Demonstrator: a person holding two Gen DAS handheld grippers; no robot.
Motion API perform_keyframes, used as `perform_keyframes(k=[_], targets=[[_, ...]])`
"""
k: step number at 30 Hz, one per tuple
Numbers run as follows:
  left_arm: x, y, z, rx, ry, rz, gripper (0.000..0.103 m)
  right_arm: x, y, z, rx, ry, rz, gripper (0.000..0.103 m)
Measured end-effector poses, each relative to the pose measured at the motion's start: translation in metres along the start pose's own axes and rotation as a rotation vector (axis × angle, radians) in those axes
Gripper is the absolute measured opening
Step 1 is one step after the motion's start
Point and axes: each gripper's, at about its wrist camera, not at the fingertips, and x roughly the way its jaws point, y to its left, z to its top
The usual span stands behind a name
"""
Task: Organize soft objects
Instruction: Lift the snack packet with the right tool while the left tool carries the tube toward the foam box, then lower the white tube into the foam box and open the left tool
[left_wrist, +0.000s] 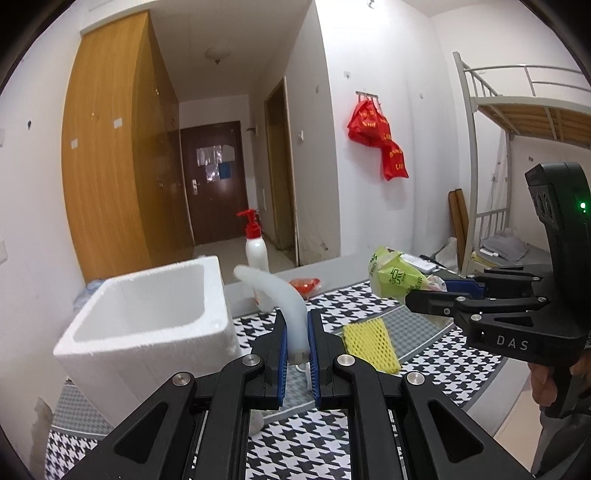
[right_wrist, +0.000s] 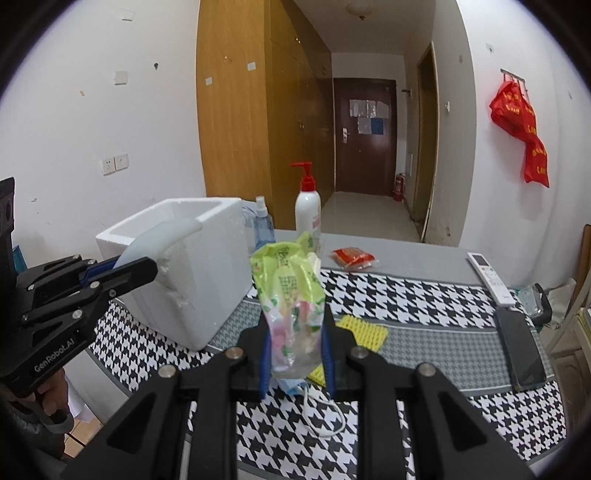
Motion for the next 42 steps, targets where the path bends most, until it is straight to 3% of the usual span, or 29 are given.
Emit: perform_keyframes(k=[19,42], targets=[[-0.007,0.013,0.015,0.006,-0.036,0.058,0.011,0.001,0.013,0.022,-0.031,-0.055,0.033,0.026],[-0.029,0.052,0.02,-0.022,-0.079,0.212,0.011,0.018,0.049,0.046,-0.071,-0.087,0.144,0.026]])
